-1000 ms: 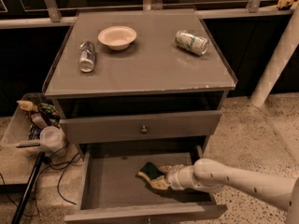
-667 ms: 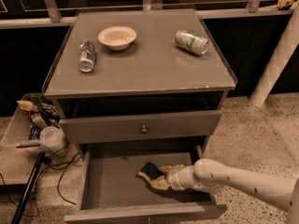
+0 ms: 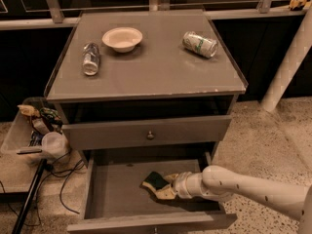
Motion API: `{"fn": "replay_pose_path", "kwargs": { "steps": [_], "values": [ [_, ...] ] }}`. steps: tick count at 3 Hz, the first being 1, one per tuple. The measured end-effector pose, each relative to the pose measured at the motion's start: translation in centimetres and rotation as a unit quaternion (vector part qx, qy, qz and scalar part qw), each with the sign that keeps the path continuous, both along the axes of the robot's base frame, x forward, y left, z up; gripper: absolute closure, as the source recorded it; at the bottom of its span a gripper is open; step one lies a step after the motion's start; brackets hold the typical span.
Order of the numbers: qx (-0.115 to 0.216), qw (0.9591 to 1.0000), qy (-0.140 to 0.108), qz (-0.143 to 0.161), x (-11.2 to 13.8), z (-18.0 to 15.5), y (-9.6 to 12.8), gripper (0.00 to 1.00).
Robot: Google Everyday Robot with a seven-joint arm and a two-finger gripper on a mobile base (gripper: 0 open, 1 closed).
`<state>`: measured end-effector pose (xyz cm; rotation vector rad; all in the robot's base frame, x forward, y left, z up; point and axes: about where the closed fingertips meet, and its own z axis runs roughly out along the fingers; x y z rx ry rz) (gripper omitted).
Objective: Place sponge into middle drawer
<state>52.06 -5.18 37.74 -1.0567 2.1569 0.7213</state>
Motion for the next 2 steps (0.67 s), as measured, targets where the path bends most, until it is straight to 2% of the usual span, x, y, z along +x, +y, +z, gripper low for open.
{"fn": "replay_pose_path", "kwargs": {
  "steps": [1,2],
  "values": [
    [0.000,1.0000,0.000,0.000,0.00,0.00,0.00,0.13],
    [0.000,1.0000,0.000,0.000,0.00,0.00,0.01,0.00]
  ]
}}
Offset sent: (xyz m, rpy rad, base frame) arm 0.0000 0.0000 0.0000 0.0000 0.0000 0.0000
